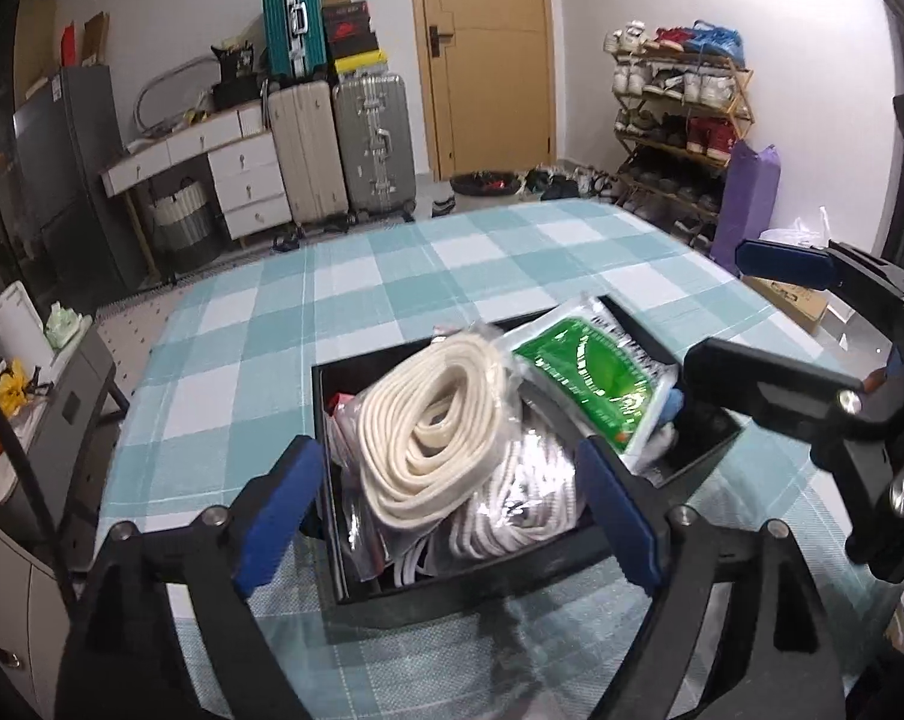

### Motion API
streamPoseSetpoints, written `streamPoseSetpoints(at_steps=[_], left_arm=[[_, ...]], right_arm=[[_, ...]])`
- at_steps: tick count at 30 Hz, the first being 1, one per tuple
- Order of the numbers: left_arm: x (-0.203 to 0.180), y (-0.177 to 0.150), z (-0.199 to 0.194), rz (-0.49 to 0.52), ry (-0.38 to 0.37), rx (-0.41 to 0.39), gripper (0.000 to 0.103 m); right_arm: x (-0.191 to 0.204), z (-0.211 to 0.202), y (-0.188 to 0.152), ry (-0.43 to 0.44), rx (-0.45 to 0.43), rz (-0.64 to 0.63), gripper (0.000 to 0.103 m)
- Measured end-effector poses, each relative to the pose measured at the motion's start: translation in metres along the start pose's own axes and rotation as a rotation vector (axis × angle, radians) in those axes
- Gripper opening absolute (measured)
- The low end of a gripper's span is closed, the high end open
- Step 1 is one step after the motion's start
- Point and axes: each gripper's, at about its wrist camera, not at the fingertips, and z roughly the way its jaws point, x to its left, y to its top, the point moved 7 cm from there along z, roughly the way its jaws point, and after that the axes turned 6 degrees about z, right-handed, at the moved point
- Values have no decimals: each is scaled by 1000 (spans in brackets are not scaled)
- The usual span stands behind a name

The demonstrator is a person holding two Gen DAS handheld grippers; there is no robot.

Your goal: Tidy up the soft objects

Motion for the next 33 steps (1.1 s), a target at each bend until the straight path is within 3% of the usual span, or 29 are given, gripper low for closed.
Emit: streamPoseSetpoints(at_steps=[5,15,33], left_arm=[[-2,3,-18,4,17,-57,103],[4,-6,-57,-29,56,-160,103],[21,-51,-78,-81,130,-182,103]], right_arm=[[-3,-17,-2,10,-12,21,102],[8,-50,-14,35,-75,48,102],[41,-69,-45,54,-114,62,102]])
